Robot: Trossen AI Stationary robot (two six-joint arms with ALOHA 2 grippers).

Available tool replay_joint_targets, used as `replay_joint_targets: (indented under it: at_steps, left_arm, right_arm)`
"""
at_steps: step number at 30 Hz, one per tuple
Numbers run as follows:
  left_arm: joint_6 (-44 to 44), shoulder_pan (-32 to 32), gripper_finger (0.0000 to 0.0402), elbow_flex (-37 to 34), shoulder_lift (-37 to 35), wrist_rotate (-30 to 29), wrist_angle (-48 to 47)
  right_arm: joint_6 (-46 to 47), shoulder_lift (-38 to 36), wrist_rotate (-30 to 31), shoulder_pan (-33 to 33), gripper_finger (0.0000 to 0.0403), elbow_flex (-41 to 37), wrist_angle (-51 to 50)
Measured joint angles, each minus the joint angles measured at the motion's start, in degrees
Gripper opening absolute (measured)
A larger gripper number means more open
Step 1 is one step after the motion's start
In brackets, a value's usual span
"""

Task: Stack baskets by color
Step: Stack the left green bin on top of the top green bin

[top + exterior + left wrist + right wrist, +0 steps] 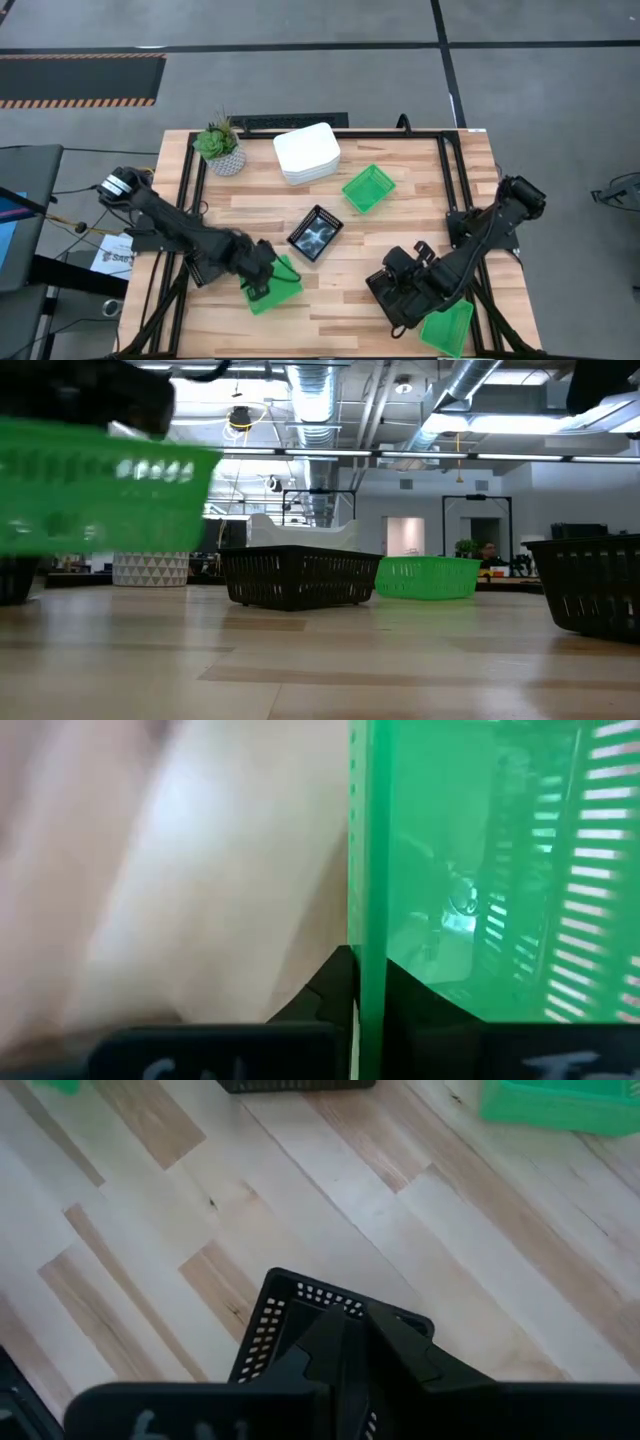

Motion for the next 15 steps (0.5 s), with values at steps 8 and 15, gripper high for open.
replay_joint_targets:
  at_steps: [8, 15]
  left_arm:
    - [12.4, 15.2, 0.0000, 6.2, -3.6, -10.9, 1.1]
    - [26.1, 28.4, 0.0000, 11.0, -2.9, -12.0, 17.8]
  right_arm:
    - [6.6, 0.0, 3.3, 3.7, 0.0063, 0.0, 0.0]
    - [8.1, 0.0, 5.1, 4.3, 0.0063, 0.0, 0.1]
